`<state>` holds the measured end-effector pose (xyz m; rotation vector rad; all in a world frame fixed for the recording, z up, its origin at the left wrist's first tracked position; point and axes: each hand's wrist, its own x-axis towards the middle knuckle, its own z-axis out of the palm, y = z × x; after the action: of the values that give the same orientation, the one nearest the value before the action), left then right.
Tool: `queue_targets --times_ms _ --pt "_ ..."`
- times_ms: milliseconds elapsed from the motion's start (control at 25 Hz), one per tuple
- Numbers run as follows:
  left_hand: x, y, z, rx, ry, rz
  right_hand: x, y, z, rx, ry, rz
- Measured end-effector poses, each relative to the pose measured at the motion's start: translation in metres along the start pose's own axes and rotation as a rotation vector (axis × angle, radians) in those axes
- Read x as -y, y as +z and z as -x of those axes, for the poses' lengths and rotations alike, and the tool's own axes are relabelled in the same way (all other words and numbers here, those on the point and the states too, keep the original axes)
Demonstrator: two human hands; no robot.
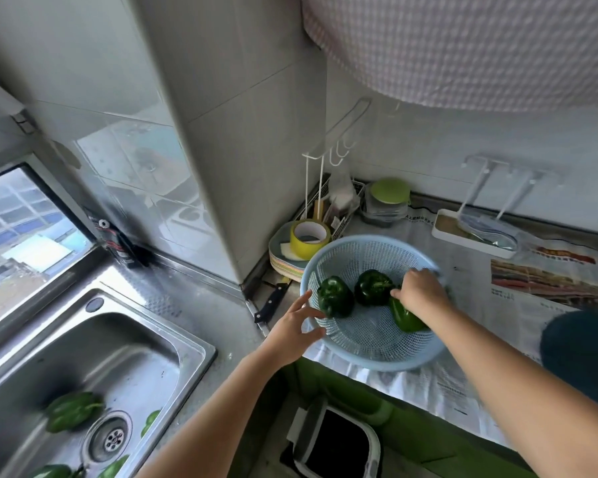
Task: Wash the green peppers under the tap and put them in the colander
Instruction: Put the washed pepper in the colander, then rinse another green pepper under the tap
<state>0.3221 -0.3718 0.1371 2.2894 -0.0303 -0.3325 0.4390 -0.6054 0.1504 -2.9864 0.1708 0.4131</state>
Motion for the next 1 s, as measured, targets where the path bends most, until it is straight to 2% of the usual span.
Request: queue_targets --times_ms 160,320,480,600,760,840,920,1000 --pt "-0.004 -0.005 0.004 -0.035 0.006 -0.016 0.022 -0.02 0.007 -0.122 -0.083 0.064" --pt "0.006 -0.027 0.033 -0.197 -0.088 0.091 0.083 -0.038 0.031 -0.2 -0.416 -0.125" --pt "0.041 -0.059 0.088 -0.407 -0.282 0.125 0.165 -0.03 0.073 -0.119 -0.771 -0.327" --pt "0.081 -0.077 0.141 -0.529 -0.46 0.129 0.227 0.004 0.11 -0.029 -0.968 -0.238" --pt "0.146 -0.093 0.22 -0.587 -0.731 0.123 0.311 0.072 0.159 0.117 -1.187 -0.177" --pt "0.181 -0.096 0.257 -0.546 -0.89 0.127 0.344 0.104 0.174 0.224 -1.197 -0.139" --pt "0.212 -0.096 0.291 -0.38 -1.027 0.16 0.372 0.138 0.182 0.326 -1.151 -0.063" --pt "0.241 -0.093 0.317 -0.215 -1.078 0.198 0.397 0.174 0.188 0.431 -1.107 0.061"
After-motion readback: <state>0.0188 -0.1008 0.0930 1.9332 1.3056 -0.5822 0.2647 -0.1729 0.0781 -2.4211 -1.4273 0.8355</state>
